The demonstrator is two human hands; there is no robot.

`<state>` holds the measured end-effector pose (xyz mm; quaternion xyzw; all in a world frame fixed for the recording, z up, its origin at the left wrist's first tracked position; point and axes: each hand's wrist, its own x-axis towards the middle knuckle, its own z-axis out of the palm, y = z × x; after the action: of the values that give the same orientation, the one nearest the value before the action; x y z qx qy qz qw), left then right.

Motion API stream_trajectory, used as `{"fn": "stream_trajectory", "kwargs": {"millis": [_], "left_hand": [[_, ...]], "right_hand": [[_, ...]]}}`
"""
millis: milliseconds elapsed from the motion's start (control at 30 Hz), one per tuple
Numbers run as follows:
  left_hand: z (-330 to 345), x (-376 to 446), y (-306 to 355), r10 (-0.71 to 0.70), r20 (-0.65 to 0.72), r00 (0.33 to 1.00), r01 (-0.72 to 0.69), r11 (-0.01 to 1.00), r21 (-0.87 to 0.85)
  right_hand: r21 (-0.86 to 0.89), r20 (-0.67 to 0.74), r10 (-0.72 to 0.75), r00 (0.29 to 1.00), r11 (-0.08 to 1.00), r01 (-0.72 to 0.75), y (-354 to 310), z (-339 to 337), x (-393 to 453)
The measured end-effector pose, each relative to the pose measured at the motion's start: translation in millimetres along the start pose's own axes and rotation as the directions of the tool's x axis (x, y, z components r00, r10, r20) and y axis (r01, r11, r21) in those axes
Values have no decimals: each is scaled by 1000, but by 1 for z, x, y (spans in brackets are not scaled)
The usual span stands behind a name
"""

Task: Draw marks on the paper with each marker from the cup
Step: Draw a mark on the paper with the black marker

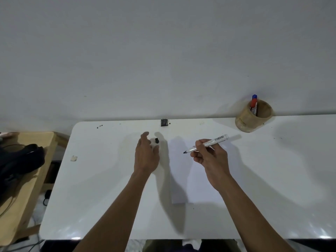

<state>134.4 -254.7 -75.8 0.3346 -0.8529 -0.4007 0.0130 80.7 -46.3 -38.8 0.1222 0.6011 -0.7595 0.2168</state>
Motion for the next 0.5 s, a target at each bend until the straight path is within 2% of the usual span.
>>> {"fn": "stream_trajectory", "kwargs": {"millis": [100,267,500], "left_hand": [[13,-39,-10,137,-86,987,-127,986,111],[34,-68,-19,360,-1,933,-330,857,396],[33,-59,-24,330,127,936,-339,738,583]], "right_hand": [[-11,9,-18,1000,1000,18,1,-3,4],[-105,73,-91,993,990,98,3,0,15],[-217,126,-97,987,969,122,10,10,38]]}}
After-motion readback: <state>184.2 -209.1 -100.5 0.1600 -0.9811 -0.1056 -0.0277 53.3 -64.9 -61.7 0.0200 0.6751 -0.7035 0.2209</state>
